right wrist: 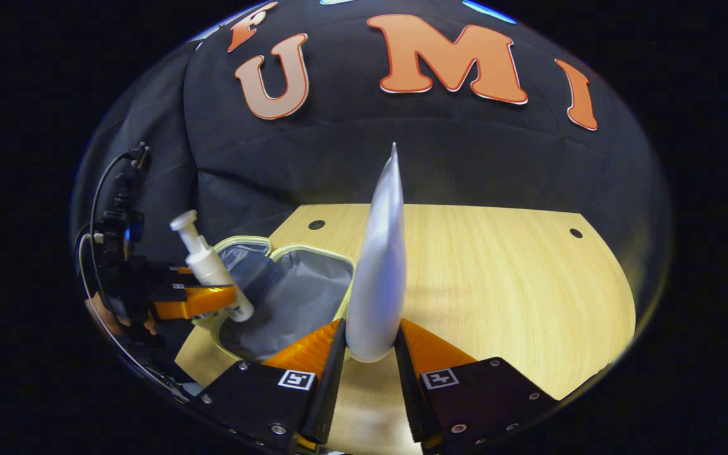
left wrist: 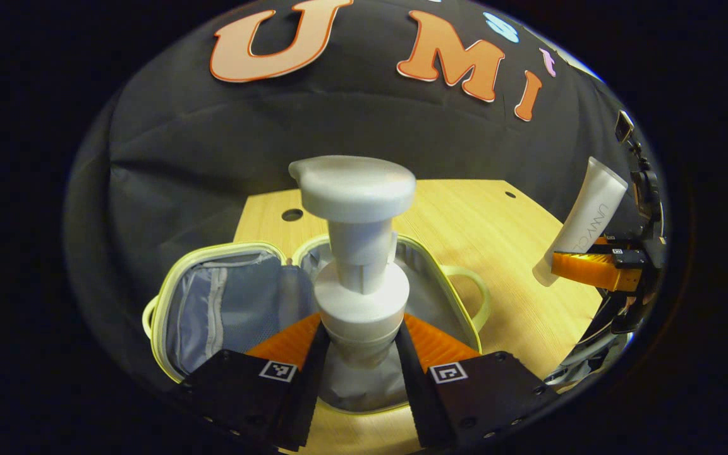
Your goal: First open the suitcase, pack the skin care products into it, and then close the suitcase.
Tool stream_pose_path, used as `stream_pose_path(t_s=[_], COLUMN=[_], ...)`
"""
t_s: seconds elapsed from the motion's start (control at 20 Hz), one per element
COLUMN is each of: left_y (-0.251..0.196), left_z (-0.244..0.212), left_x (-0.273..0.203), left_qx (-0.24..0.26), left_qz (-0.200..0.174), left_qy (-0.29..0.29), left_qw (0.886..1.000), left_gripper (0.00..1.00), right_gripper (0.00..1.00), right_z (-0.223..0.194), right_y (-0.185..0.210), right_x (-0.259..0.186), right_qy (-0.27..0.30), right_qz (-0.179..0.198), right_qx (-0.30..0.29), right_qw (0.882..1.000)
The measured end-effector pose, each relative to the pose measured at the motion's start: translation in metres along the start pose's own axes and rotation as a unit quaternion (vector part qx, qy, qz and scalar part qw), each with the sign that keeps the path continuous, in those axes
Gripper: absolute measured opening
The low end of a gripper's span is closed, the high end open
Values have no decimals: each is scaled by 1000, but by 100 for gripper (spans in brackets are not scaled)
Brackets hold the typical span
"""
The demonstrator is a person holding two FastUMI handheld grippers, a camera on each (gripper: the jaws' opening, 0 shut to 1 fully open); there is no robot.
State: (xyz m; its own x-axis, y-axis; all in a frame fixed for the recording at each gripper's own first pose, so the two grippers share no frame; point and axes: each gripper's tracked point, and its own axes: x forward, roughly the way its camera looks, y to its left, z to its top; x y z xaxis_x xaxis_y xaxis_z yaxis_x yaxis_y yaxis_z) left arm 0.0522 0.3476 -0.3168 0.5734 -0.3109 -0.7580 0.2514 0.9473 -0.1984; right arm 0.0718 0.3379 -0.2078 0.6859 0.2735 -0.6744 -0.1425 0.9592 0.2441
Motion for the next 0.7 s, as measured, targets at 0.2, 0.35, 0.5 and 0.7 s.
stream_pose_path(t_s=[0.2,0.35,0.5,0.7], left_y=[-3,2,-4,1], left_z=[-18,-37,-43,-38], left_x=[17,30,32,35], left_qx=[-15,-29,-33,-40], left_qz=[-18,-15,-12,2], left_qy=[53,111,167,228], left_qw=[998,993,985,973], left_gripper=[61,62,62,62], right_gripper=[47,47,47,47], right_z=[-4,-10,-17,-27], right_y=[22,33,39,48], right_x=[7,14,21,31], right_qy=[15,29,44,64], right_qz=[21,34,42,59], right_qx=[10,13,14,18], right_qw=[1000,999,998,996])
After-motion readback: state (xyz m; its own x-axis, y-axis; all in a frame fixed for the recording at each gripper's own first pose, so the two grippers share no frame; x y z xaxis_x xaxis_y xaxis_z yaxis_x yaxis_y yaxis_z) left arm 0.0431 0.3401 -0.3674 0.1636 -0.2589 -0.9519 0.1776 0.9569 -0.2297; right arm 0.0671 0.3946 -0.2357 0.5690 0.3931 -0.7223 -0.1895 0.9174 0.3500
